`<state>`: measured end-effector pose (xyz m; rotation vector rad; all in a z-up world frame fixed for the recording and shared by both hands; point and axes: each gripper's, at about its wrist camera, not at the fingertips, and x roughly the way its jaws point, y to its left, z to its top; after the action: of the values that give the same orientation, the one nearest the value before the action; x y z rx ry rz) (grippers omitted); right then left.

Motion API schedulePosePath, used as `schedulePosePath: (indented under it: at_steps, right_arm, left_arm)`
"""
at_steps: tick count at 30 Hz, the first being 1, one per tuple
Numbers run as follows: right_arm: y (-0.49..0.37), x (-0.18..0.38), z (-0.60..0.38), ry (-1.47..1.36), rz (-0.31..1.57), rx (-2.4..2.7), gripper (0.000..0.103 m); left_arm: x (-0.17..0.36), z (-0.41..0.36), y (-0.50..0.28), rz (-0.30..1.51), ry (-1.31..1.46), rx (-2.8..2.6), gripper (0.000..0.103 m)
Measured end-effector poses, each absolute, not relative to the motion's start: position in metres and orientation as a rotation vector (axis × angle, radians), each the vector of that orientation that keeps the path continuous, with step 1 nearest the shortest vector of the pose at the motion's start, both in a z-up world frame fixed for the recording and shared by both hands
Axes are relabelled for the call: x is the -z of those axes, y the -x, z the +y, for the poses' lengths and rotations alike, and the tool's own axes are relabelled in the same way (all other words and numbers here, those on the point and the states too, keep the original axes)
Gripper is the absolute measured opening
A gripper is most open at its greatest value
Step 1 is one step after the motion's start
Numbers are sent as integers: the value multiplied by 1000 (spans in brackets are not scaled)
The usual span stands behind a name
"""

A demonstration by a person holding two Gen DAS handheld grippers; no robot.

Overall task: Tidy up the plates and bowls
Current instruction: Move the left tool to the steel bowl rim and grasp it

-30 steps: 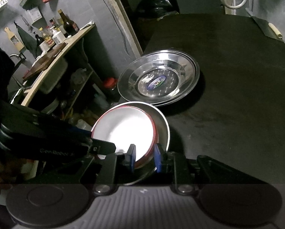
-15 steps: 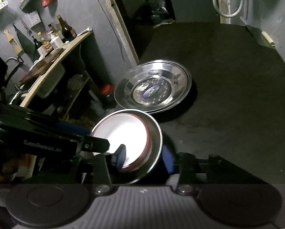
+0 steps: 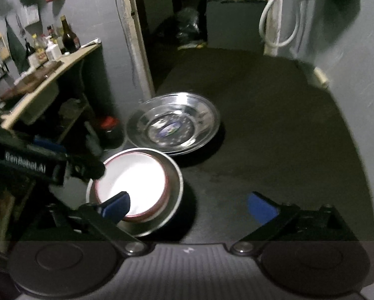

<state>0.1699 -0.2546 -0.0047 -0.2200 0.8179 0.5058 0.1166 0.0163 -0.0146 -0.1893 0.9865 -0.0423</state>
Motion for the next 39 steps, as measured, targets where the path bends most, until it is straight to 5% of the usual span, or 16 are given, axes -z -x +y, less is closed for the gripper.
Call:
schedulePosePath:
  at_steps: [7,39]
  right_arm:
    - [-145,9,-248,340,704,-437,103]
    - [-215,36,-243,439,920,-567,103]
  left_arm:
    - [22,34,-99,904,168,-5,102]
    - [49,16,-115,1095,52,-101,102]
